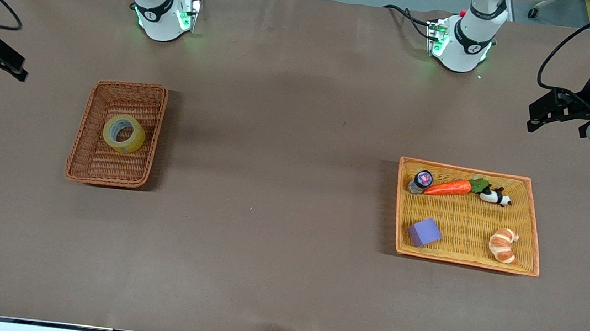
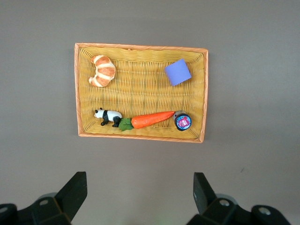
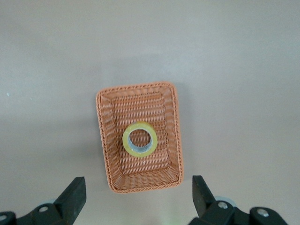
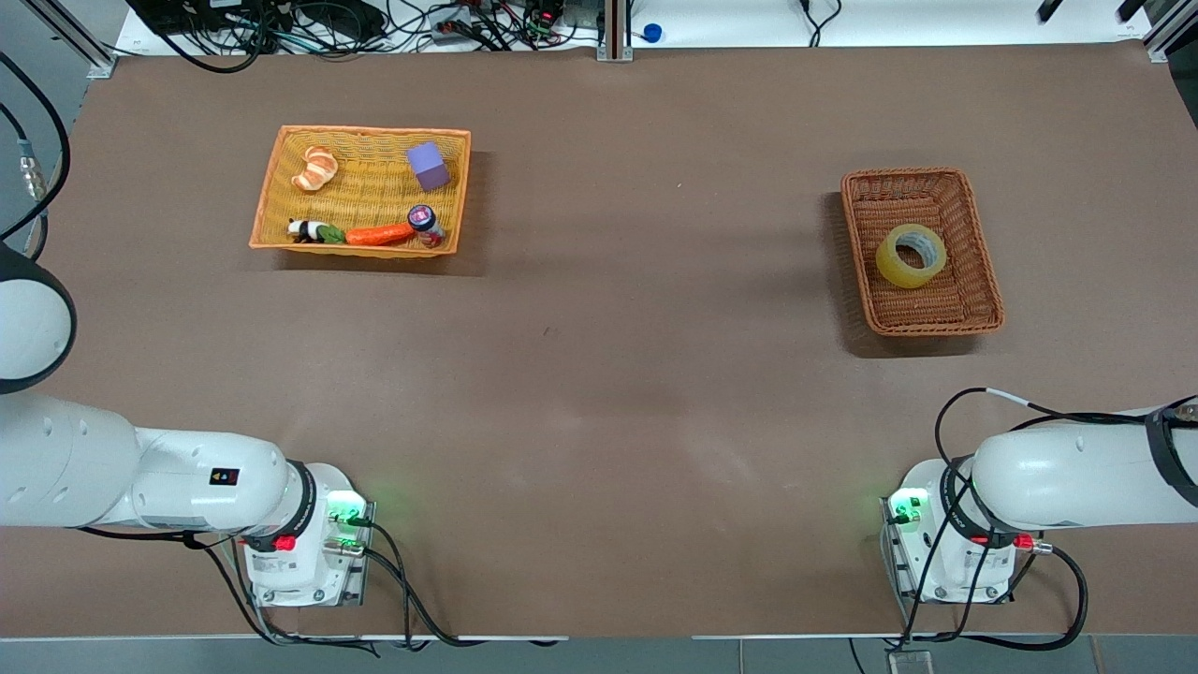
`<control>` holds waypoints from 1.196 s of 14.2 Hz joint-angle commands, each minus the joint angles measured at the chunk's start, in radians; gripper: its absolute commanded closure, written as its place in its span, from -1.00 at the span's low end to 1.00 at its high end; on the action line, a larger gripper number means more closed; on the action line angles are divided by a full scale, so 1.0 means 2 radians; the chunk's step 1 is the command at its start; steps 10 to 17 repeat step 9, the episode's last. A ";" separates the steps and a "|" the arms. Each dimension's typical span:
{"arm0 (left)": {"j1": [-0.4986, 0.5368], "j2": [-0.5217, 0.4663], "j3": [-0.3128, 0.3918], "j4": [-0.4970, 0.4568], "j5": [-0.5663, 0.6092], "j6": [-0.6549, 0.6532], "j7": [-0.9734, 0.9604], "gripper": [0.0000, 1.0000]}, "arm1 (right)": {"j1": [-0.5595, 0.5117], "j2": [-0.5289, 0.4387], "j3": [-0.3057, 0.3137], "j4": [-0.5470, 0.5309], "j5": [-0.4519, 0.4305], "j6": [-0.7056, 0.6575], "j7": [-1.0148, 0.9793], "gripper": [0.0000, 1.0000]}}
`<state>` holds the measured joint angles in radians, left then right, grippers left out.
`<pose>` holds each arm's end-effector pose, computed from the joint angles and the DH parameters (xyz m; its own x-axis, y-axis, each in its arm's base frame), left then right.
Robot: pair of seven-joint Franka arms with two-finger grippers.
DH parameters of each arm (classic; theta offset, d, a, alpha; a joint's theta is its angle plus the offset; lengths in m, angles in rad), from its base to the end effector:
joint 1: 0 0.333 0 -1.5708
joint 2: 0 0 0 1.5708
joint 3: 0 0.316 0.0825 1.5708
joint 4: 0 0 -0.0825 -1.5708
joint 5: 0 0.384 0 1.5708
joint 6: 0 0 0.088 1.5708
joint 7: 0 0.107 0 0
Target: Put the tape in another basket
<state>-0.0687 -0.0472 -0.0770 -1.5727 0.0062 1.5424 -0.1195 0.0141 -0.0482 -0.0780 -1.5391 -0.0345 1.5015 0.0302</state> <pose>0.5315 -0.0784 0.6468 0.9995 -0.0260 0.0178 -0.0258 -0.9996 -0.0078 0.5311 -0.0391 0.6594 0.9953 -0.0963 0.0114 -0.0966 -0.9949 0.0303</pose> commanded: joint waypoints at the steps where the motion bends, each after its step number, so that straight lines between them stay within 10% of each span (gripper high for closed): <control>1: 0.003 0.002 0.000 0.009 -0.003 -0.011 0.008 -1.00 | -0.024 0.019 0.018 0.024 0.010 -0.011 0.011 -1.00; 17: 0.003 0.001 0.001 0.009 -0.003 -0.012 0.008 -1.00 | -0.022 0.019 0.016 0.024 0.030 -0.016 0.006 -1.00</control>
